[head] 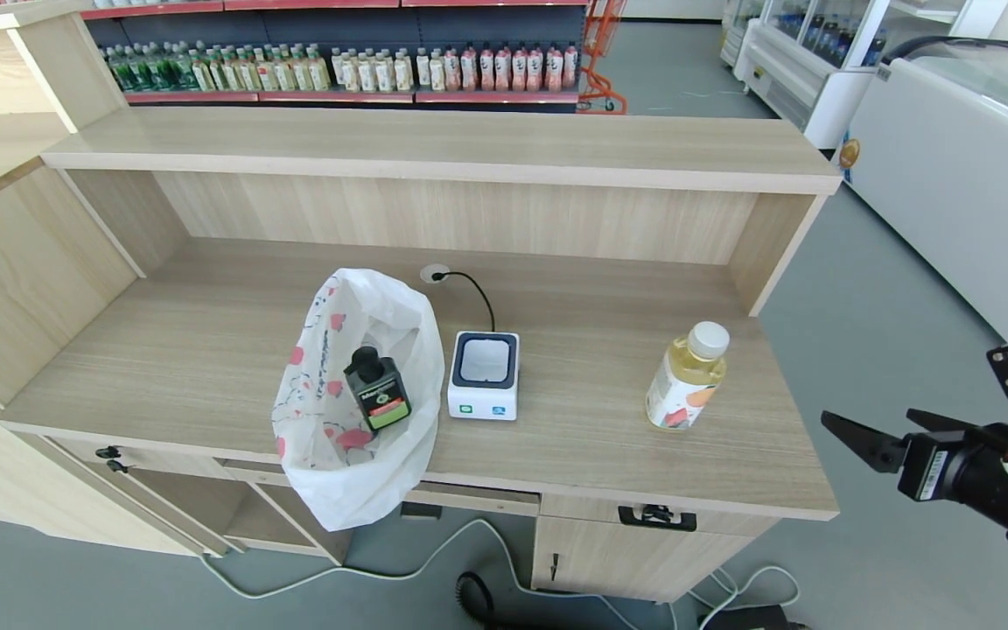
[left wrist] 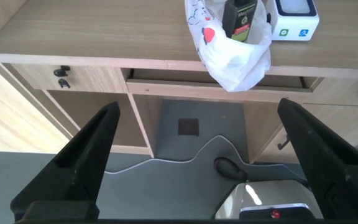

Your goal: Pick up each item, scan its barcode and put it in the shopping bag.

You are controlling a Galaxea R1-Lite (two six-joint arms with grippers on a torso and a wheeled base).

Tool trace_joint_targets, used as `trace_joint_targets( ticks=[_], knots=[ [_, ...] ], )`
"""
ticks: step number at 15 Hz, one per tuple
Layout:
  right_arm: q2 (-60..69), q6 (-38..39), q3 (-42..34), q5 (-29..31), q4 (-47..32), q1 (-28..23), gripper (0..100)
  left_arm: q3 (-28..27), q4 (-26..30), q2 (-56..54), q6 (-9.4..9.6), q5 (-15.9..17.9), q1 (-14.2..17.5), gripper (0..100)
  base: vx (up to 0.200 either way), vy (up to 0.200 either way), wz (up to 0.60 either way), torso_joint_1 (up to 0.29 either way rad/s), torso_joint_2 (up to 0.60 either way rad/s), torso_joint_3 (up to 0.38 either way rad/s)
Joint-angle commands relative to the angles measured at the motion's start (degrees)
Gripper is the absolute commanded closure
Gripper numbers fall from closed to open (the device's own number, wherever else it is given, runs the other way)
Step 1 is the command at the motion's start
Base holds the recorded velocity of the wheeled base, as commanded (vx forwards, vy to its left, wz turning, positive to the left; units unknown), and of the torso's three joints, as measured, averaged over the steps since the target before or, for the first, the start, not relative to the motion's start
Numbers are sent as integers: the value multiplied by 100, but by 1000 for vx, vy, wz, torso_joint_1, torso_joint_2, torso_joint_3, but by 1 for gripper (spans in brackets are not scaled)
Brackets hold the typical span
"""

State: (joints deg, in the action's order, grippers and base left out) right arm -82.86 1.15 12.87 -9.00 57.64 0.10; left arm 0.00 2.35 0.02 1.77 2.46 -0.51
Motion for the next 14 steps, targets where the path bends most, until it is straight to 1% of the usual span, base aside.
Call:
trace_joint_targets(
  ticks=[1, 3, 4, 7, 10, 14],
  knots=[
    [-529, -18, 145, 3, 230, 210, 0, 0, -7, -2, -1, 0, -2, 0, 0, 0, 0, 0, 0, 0],
    [-776, -27, 145, 3, 547, 307, 0, 0, 2, -2, -1, 0, -2, 0, 0, 0, 0, 0, 0, 0],
    [-1215, -27, 128, 21, 1171, 500, 0, 0, 2, -2, -1, 0, -2, 0, 0, 0, 0, 0, 0, 0],
    [-1769, -35, 128, 21, 1927, 614, 0, 0, 2, -2, -1, 0, -2, 0, 0, 0, 0, 0, 0, 0],
    [-1953, -35, 101, 12, 2173, 649, 0, 0, 2, -2, -1, 0, -2, 0, 0, 0, 0, 0, 0, 0],
    [-2015, -35, 93, 30, 2234, 975, 0, 0, 2, -2, -1, 0, -2, 0, 0, 0, 0, 0, 0, 0]
  ],
)
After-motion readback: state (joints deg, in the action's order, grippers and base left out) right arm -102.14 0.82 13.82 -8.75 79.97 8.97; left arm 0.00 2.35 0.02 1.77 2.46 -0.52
